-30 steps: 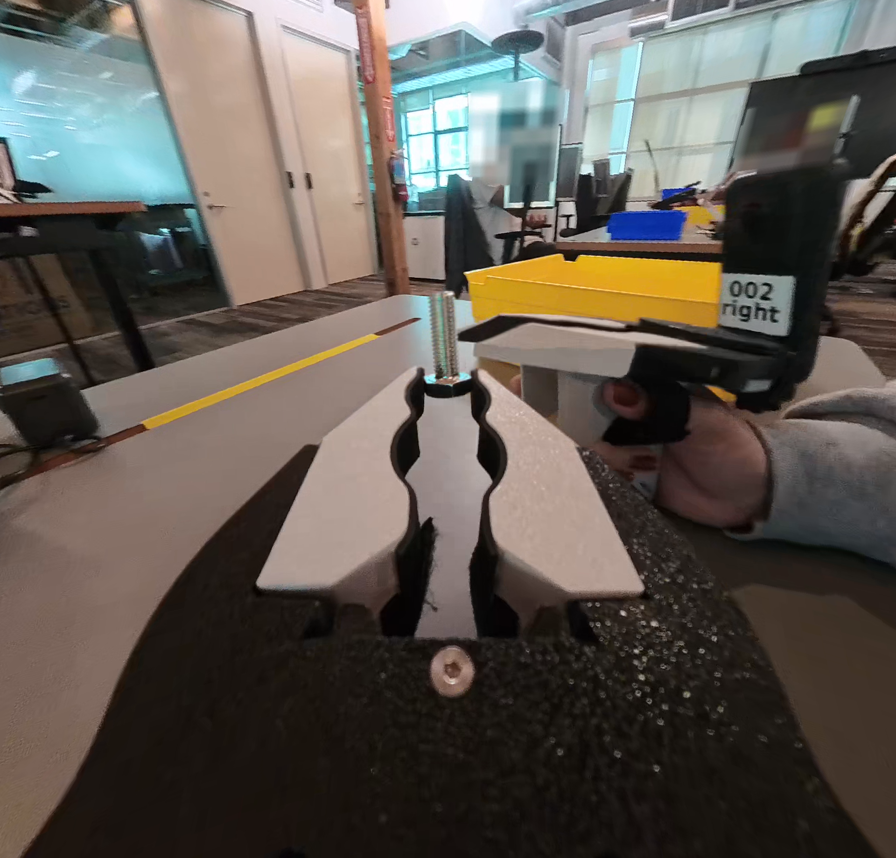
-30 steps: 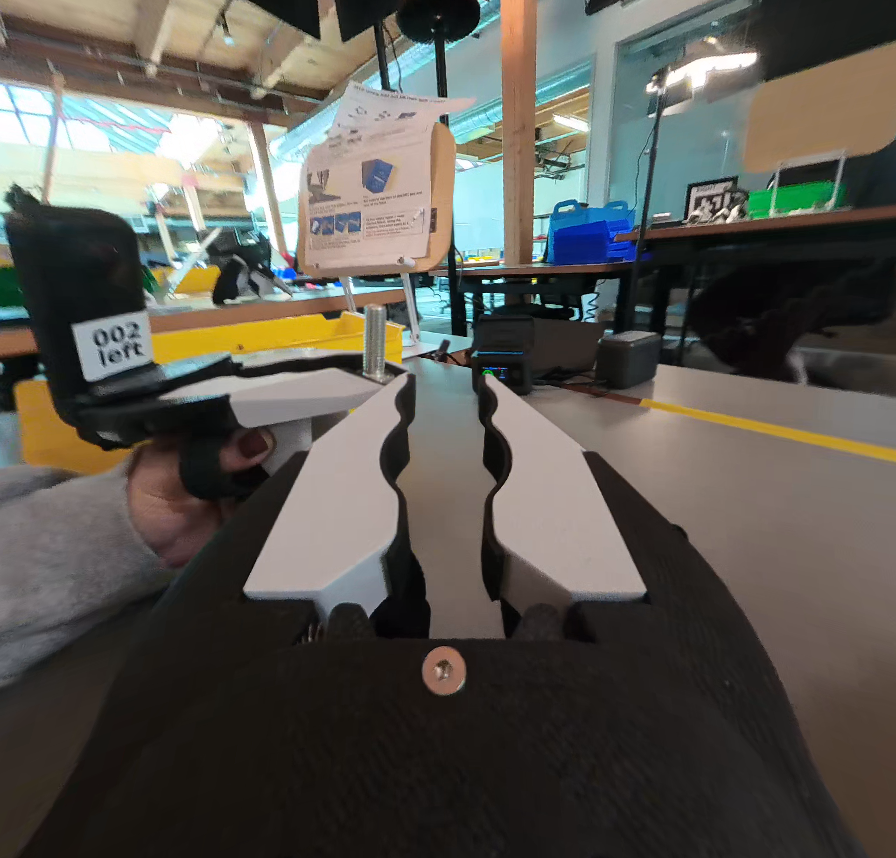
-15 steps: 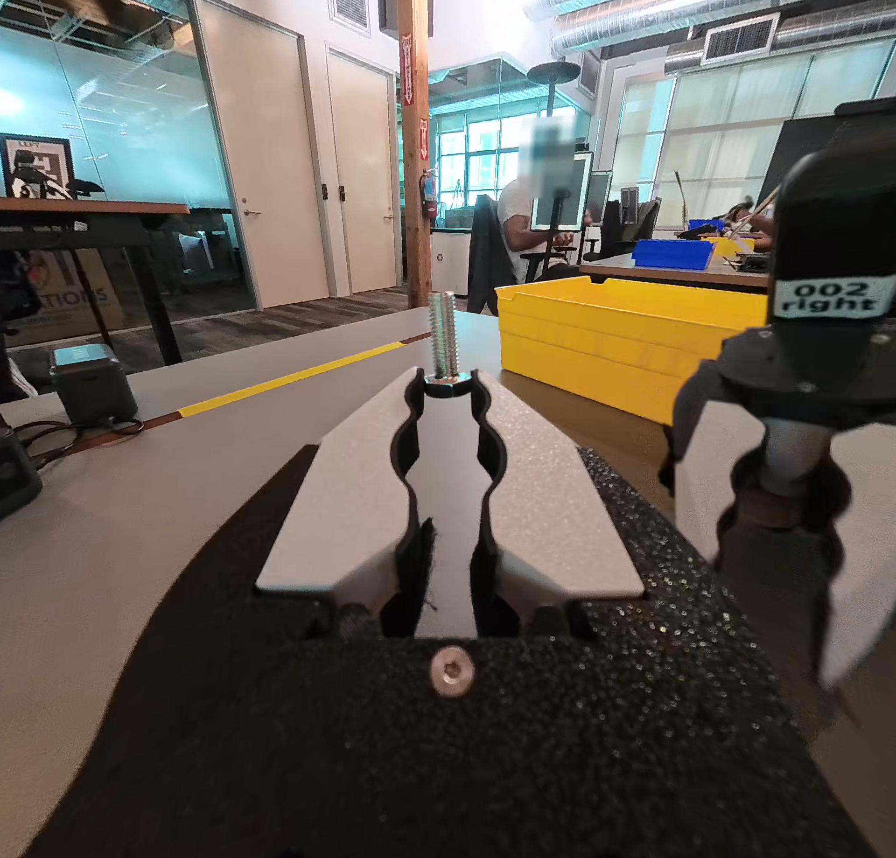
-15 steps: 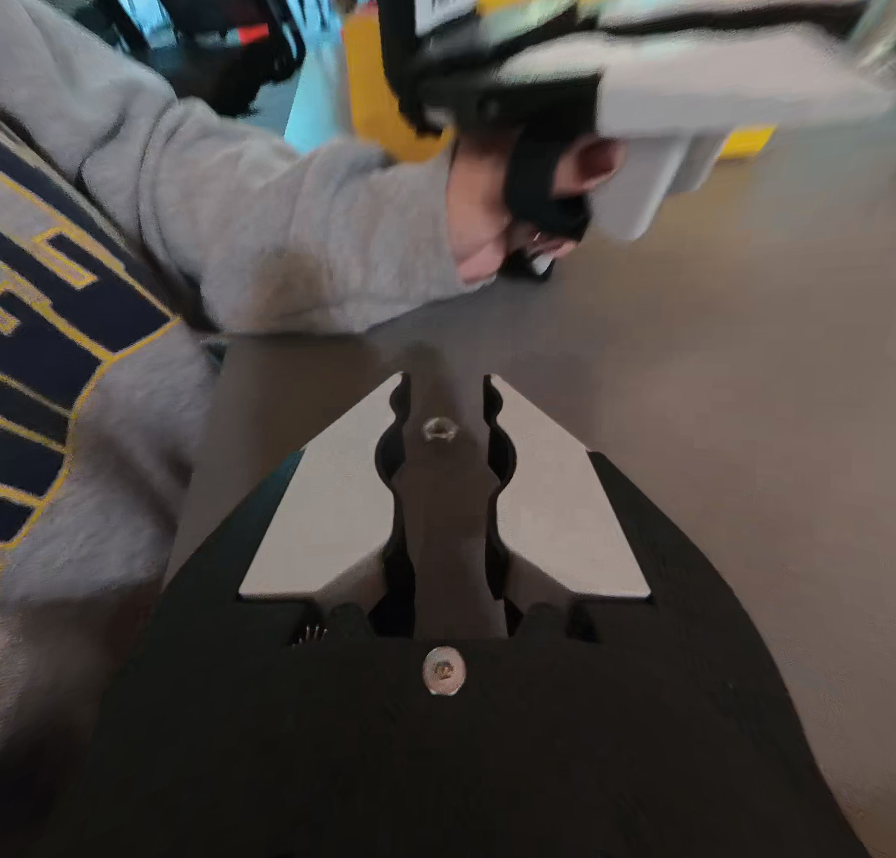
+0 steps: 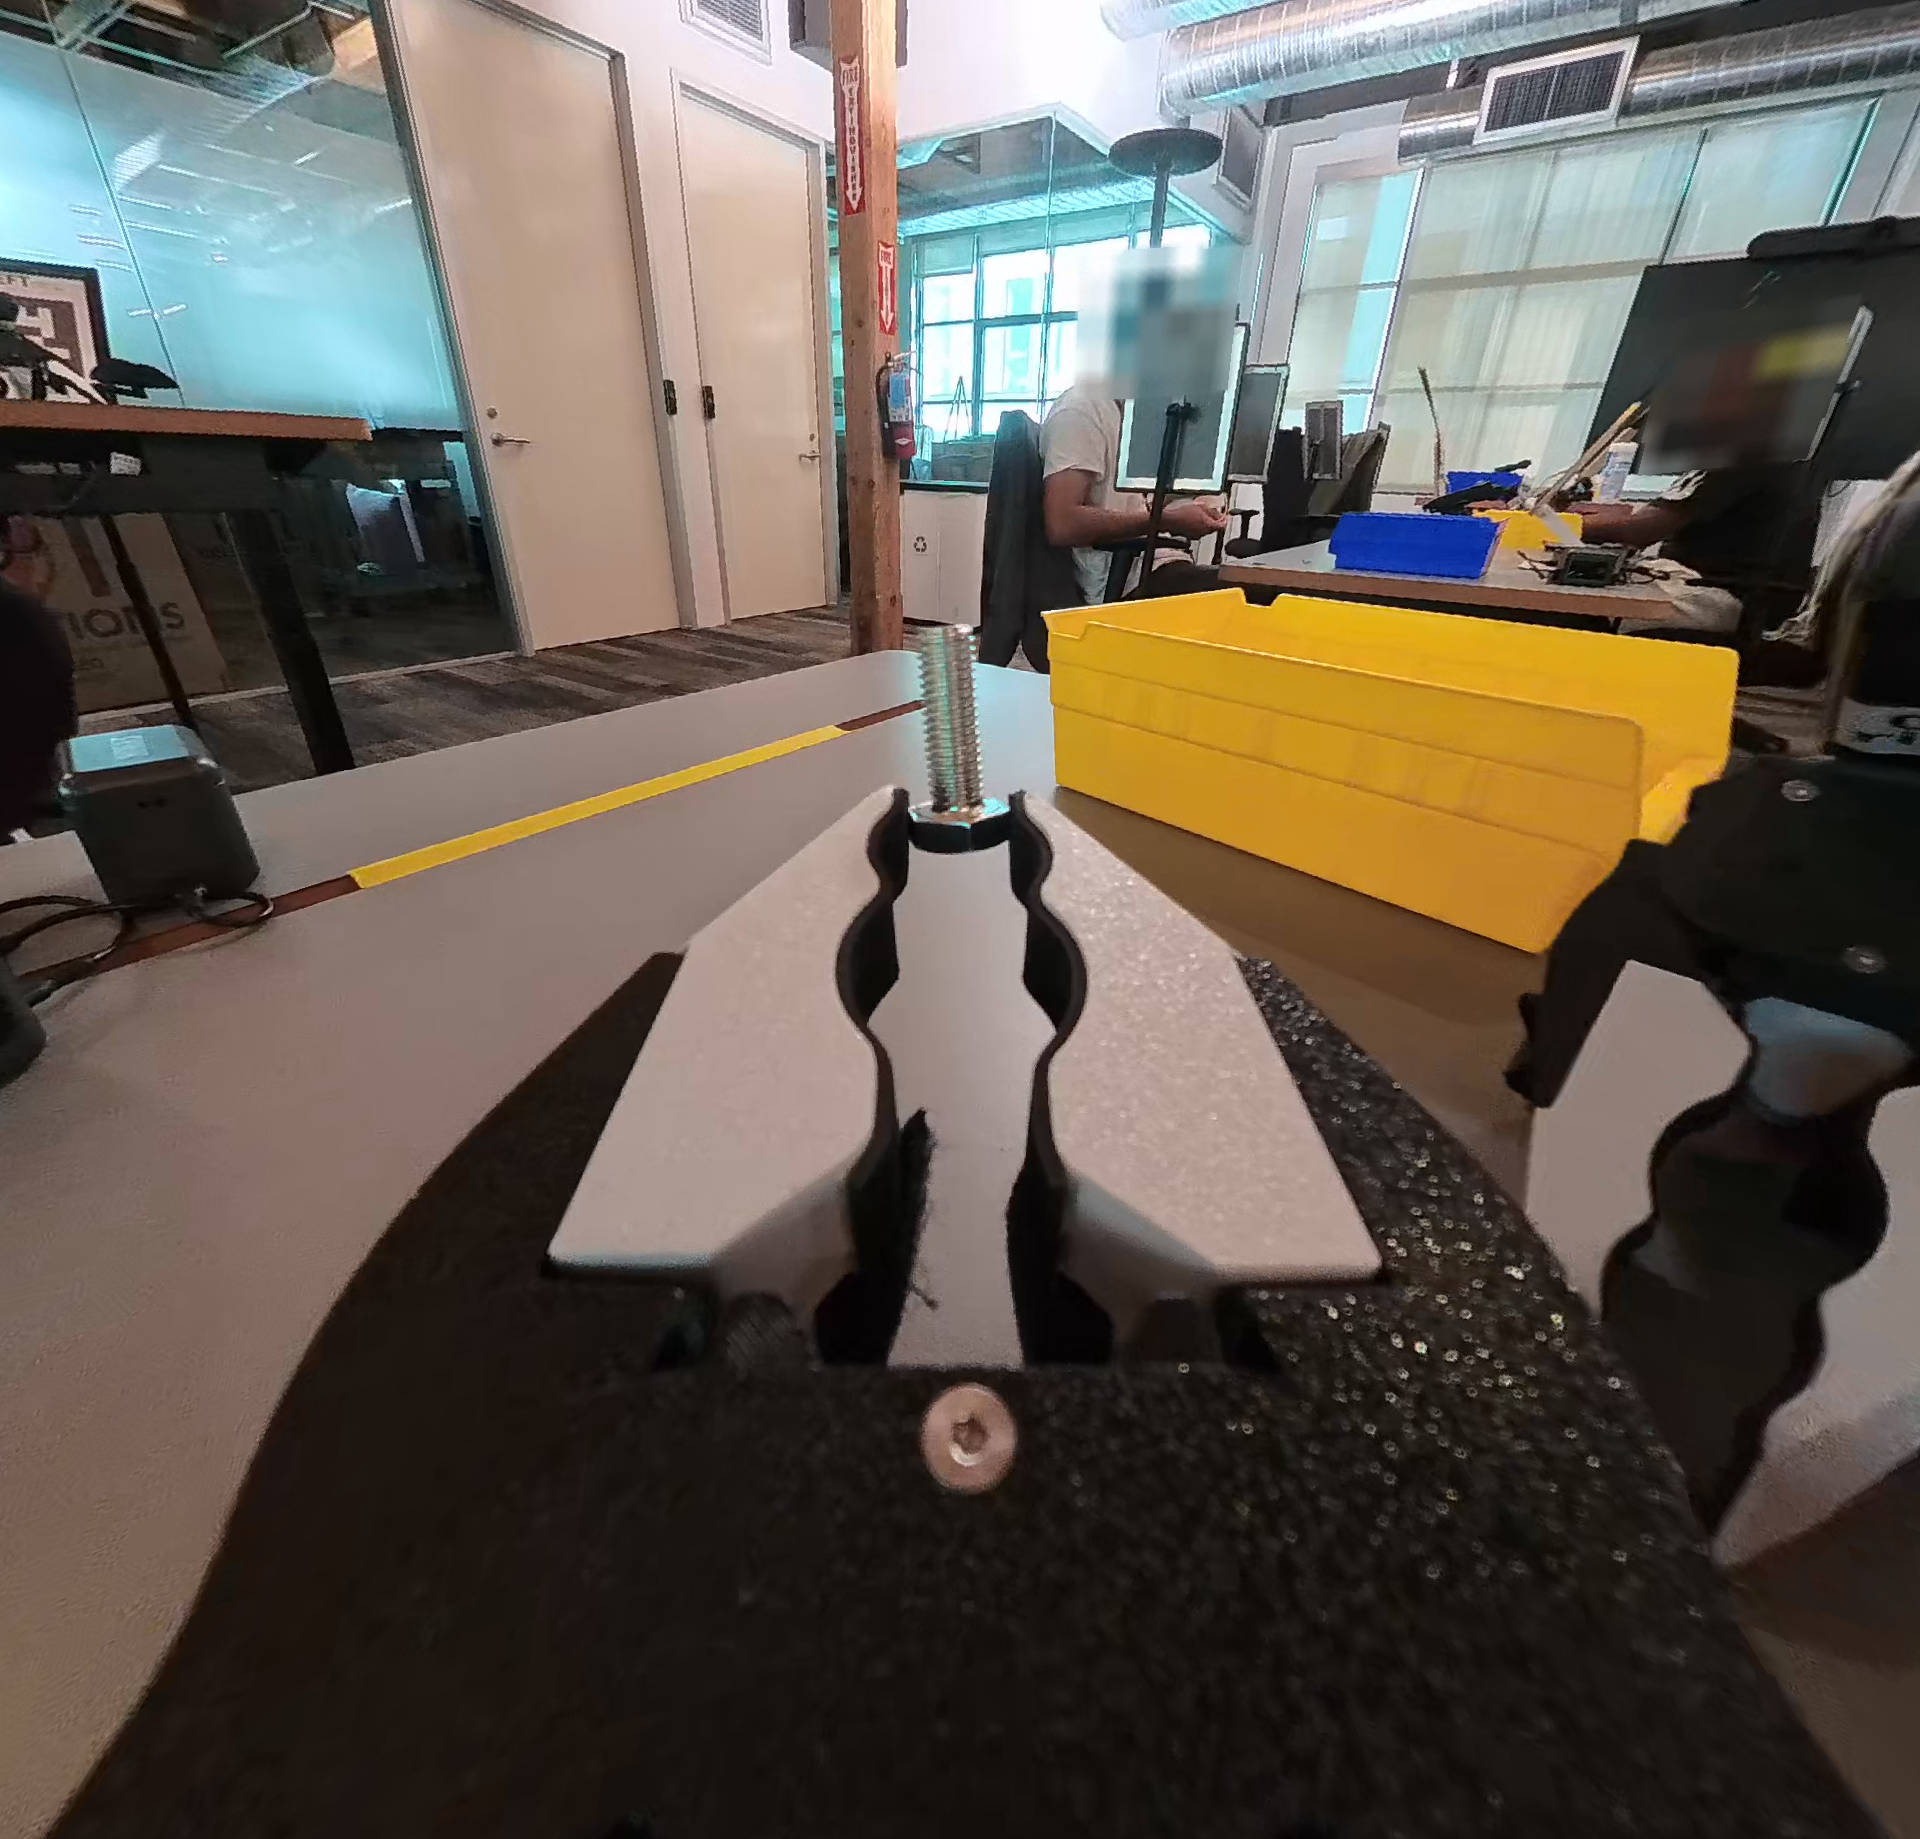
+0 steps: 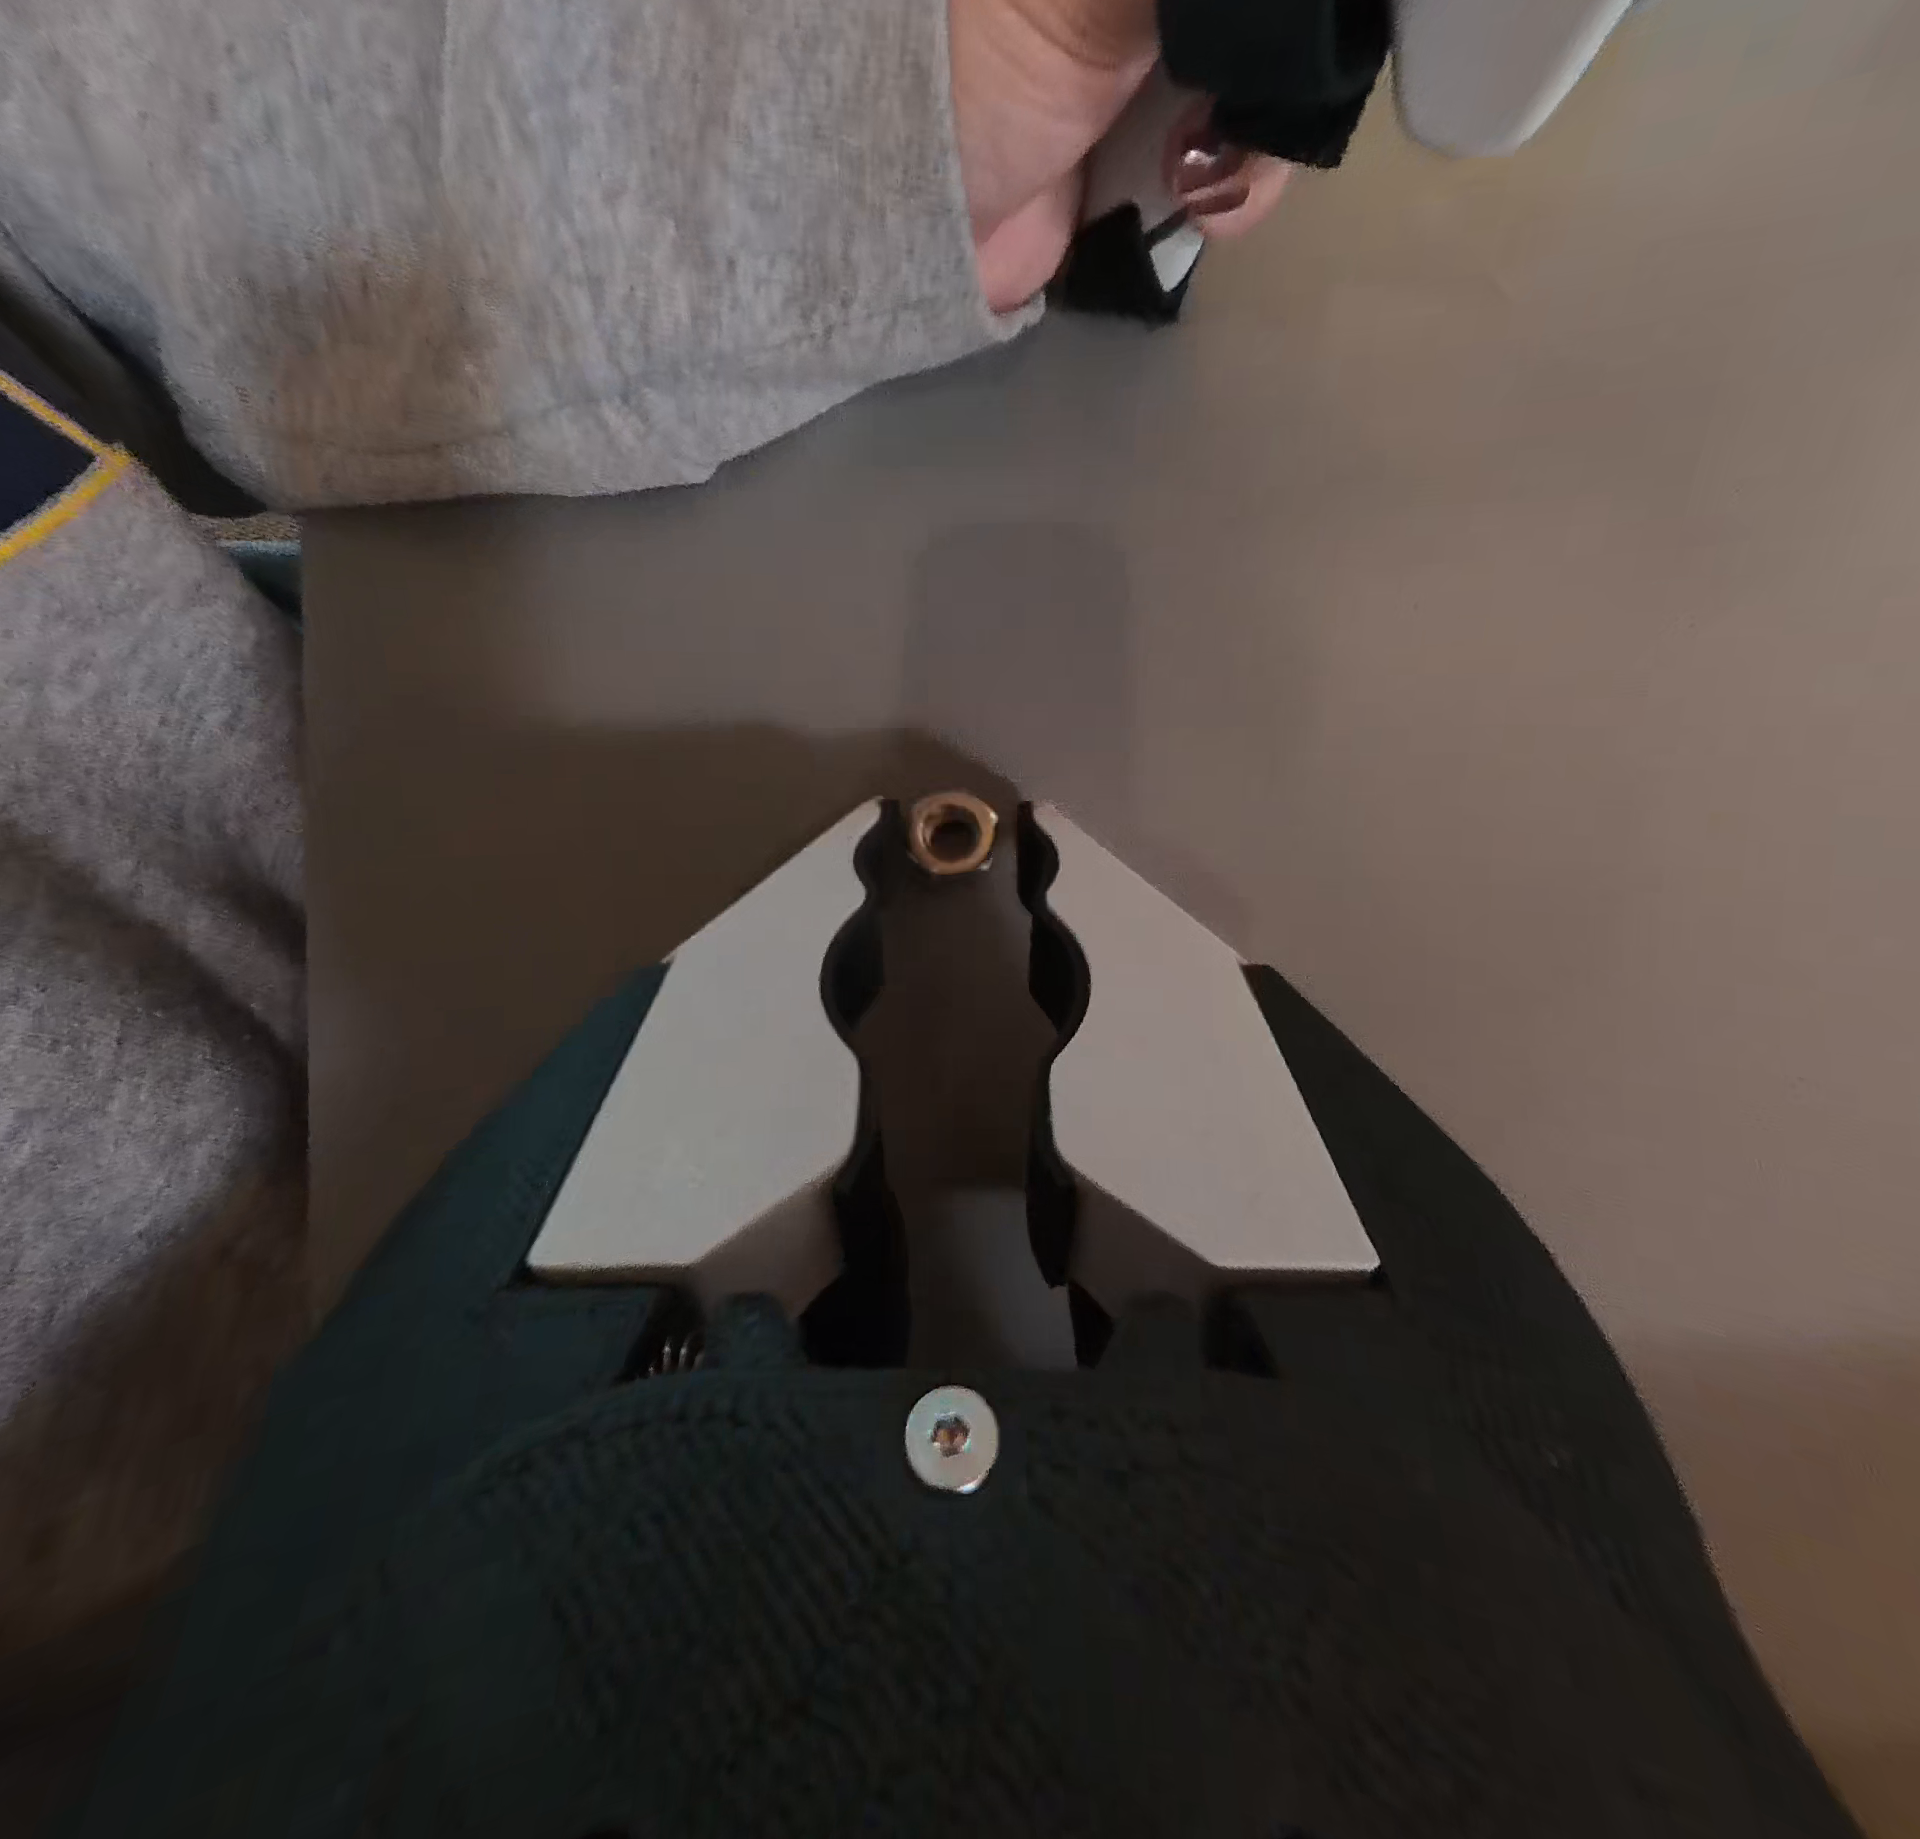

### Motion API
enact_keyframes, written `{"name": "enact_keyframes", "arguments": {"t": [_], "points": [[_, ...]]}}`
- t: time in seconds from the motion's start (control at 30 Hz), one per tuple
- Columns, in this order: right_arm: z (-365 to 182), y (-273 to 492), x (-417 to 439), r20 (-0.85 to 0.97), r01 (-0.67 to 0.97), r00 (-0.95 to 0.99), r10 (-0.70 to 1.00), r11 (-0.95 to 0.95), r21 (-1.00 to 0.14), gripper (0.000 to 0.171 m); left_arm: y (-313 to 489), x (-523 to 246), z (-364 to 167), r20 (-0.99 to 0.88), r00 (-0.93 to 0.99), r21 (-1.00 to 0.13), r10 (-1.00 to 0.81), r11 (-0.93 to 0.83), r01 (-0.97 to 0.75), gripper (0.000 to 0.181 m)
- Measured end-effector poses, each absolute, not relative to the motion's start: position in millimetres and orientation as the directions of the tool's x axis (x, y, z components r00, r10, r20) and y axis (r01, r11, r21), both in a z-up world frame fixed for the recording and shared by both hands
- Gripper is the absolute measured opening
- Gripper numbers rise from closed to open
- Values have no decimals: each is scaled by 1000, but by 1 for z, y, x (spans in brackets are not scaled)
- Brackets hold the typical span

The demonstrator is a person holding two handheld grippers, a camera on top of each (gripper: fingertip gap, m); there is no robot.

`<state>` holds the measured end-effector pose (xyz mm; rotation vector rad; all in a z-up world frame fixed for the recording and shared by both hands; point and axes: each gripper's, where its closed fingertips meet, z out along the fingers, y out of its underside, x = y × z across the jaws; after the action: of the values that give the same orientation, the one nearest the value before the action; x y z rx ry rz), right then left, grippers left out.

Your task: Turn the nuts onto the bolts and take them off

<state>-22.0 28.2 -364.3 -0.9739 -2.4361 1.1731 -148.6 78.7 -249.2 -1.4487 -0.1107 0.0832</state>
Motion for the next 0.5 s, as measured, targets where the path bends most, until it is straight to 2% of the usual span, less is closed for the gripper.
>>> {"name": "enact_keyframes", "arguments": {"t": [0.1,0.23,0.5], "points": [[-364,30,-21,-40,453,-733,679,444,-773,20,79,-148,-249,26,992,-993,120,119,12,16],[-361,31,-19,-58,458,-733,678,427,-780,29,79,-147,-250,26,993,-993,114,118,12,16],[-363,28,-20,-57,446,-747,662,435,-782,27,81,-145,-251,23,994,-994,103,111,12,16]]}}
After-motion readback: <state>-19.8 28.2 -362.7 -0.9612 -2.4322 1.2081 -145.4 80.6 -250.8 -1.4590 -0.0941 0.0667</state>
